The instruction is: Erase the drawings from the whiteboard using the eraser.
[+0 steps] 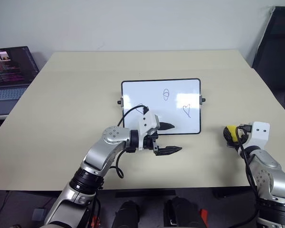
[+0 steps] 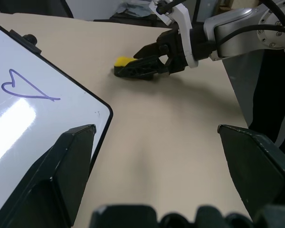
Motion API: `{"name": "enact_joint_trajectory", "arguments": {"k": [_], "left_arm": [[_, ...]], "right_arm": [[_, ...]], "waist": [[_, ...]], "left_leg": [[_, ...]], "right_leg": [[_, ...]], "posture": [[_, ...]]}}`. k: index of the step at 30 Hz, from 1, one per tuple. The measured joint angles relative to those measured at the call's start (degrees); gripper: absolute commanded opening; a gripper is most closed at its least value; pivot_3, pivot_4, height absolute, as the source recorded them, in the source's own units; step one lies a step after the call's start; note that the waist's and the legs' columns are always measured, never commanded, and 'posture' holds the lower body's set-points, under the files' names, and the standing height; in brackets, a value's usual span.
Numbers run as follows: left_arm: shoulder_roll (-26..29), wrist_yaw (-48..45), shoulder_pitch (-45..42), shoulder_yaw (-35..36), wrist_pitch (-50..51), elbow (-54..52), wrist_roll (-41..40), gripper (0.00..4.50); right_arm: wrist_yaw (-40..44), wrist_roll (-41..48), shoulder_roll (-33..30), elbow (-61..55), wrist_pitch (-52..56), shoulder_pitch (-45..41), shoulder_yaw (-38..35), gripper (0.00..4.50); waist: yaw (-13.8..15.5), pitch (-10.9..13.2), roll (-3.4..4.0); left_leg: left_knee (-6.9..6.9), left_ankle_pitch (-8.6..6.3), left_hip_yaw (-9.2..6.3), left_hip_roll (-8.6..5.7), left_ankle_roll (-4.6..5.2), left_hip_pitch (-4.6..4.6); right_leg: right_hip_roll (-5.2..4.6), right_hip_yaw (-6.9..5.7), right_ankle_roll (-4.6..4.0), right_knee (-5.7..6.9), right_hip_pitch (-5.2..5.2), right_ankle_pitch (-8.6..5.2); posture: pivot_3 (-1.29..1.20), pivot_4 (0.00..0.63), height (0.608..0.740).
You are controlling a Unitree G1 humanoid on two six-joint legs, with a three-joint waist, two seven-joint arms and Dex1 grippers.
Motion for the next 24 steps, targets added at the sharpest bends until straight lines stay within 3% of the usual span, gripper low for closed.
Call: {"name": "enact_joint_trajectory", "arguments": {"k": [5,6,8,15,16,24], "left_arm": [[-1.14,0.6,0.7,0.0,-0.13,0.02,0.06,4.5],[-1.33,0.78,0.7,-0.01,-0.13,0.02,0.06,4.5],[-1.35,1.01,0.7,-0.01,-0.13,0.02,0.13,4.5],[-1.2,0.99,0.63,0.0,-0.4,1.35,0.44,4.5],[-1.2,0.99,0.6,0.0,-0.58,1.61,0.5,4.5],[-1.21,0.98,0.53,0.01,-0.99,1.87,0.86,4.5]], "right_arm": [[-0.03,1.19,-0.02,-1.23,1.67,0.59,-0.54,4.48],[-0.03,1.39,-0.02,-1.34,1.99,0.59,-0.54,4.31],[-0.03,1.52,-0.03,-1.44,2.19,0.57,-0.63,3.85],[0.08,1.86,-0.15,-1.44,2.89,0.41,-0.76,1.33],[0.05,1.85,-0.17,-1.44,2.89,0.32,-0.76,1.14],[-0.18,1.8,-0.14,-1.44,2.92,0.18,-0.75,1.13]], "waist": [[0.0,0.01,-0.01],[0.0,0.01,-0.01],[-0.01,0.01,-0.01],[-0.02,0.01,-0.01],[-0.01,0.01,-0.01],[-0.02,0.01,-0.01]], "left_leg": [[0.0,0.0,0.0,0.0,0.0,-0.01],[0.0,0.0,0.0,0.0,0.0,-0.01],[0.0,0.0,0.0,0.0,0.0,-0.01],[0.0,0.0,0.0,0.0,0.0,0.0],[0.0,0.0,0.0,0.0,0.0,0.0],[0.0,0.0,0.0,0.0,0.0,0.0]], "right_leg": [[0.0,-0.01,0.0,-0.01,0.0,0.0],[0.0,0.0,0.0,-0.01,0.0,0.0],[0.0,-0.01,0.0,0.0,0.0,0.0],[0.01,-0.01,0.0,0.0,0.0,0.0],[0.01,0.0,0.0,0.0,0.0,0.0],[0.01,0.0,0.0,0.0,0.0,0.0]], "posture": [[0.0,0.15,0.74],[0.0,0.15,0.74],[0.0,0.15,0.74],[0.0,0.15,0.74],[0.0,0.15,0.74],[0.0,0.15,0.74]]}}
